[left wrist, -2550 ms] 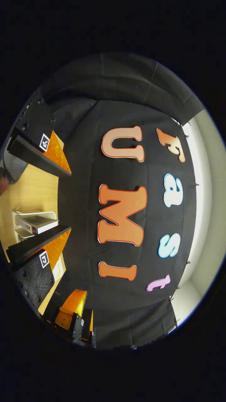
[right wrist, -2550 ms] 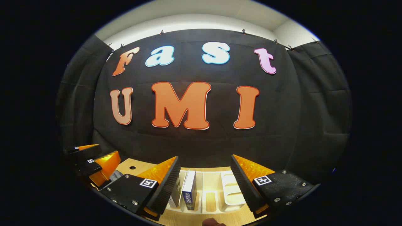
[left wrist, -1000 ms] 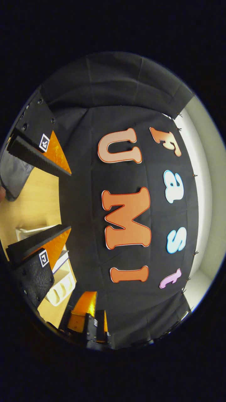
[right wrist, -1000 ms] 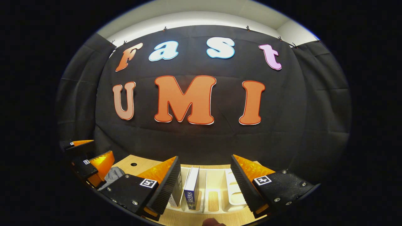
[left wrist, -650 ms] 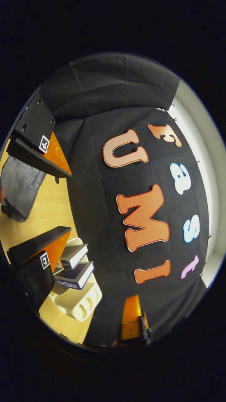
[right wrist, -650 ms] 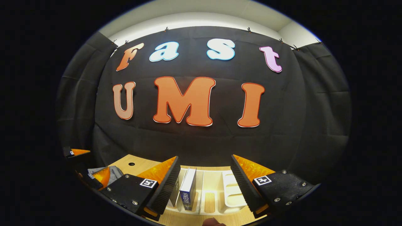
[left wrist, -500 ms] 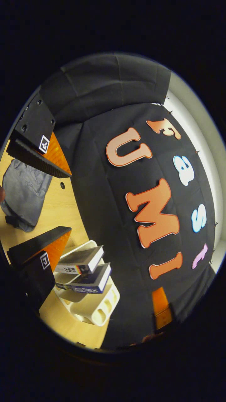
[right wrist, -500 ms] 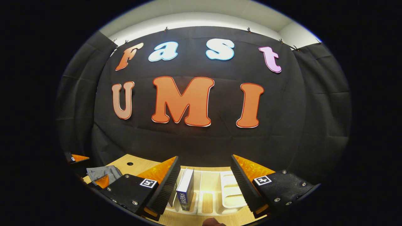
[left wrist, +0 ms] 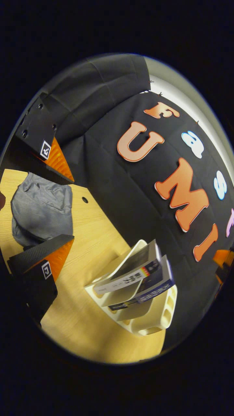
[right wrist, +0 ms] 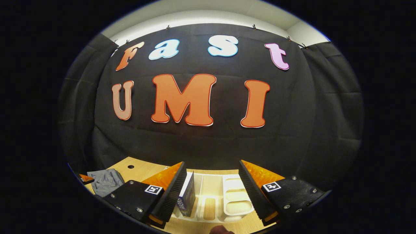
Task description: Open the schoolbag, grab two books from the bookshelf and put them into the schoolbag.
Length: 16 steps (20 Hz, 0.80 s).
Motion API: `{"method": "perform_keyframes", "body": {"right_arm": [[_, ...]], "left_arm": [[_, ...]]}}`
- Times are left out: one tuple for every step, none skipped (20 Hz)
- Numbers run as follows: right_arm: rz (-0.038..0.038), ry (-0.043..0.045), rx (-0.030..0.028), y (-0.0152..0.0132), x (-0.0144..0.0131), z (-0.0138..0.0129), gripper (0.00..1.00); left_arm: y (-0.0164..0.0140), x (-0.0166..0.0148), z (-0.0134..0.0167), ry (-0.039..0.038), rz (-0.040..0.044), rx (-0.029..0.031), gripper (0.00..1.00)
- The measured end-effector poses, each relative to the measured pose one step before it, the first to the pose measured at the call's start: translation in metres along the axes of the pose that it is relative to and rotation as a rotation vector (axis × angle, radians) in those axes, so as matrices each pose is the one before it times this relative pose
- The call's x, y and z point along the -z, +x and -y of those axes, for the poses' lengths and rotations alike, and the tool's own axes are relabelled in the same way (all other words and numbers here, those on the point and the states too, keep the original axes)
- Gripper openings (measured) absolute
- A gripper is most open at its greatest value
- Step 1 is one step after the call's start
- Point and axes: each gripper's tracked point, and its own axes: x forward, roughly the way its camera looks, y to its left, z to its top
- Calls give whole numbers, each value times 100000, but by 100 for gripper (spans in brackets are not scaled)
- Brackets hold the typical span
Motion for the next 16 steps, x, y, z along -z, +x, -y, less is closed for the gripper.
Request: {"method": "perform_keyframes", "body": {"right_arm": [[19, -331, -20, 173, 125, 213, 96], [111, -512, -126, 146, 128, 127, 96], [90, -656, -306, 117, 158, 46, 96], [190, -677, -280, 154, 170, 52, 96], [295, -379, -434, 9, 59, -2, 96], [248, -200, -287, 118, 29, 35, 96], [119, 15, -525, 208, 101, -155, 96], [189, -96, 32, 80, 138, 28, 96], [-186, 118, -186, 6, 213, 66, 96], [-164, 214, -1, 55, 2, -20, 96], [-204, 324, -252, 92, 39, 19, 96], [-72, 132, -205, 20, -51, 43, 96], [205, -97, 18, 32, 70, 218, 96], [-104, -230, 119, 36, 61, 210, 96], [-46, -171, 523, 103, 43, 242, 96], [-139, 309, 294, 97, 104, 213, 96]], "left_arm": [[-57, 1156, 396, 1804, -2630, 242, 97], [170, 965, 410, 1714, -2292, -222, 98], [99, 1001, 399, 1878, -2193, 34, 98], [73, 802, 481, 1706, -1754, -15, 98], [151, 738, 348, 1707, -1005, -47, 98], [142, 740, 349, 1656, -1559, 69, 98], [32, 890, 282, 1154, -1510, -455, 98], [300, 704, 456, 1022, -2019, -187, 98], [100, 681, 149, 1360, -1601, -1108, 98], [311, 448, 99, 1217, -1571, -648, 97], [199, 352, 329, 1169, -1291, -654, 98], [218, 242, 164, 767, -843, -117, 97], [295, 198, 287, 389, -451, -394, 98], [312, 29, 86, 1247, -800, -661, 97], [200, -106, -115, 1448, 238, -1408, 97], [438, -220, -275, 1039, -407, -1175, 97]]}}
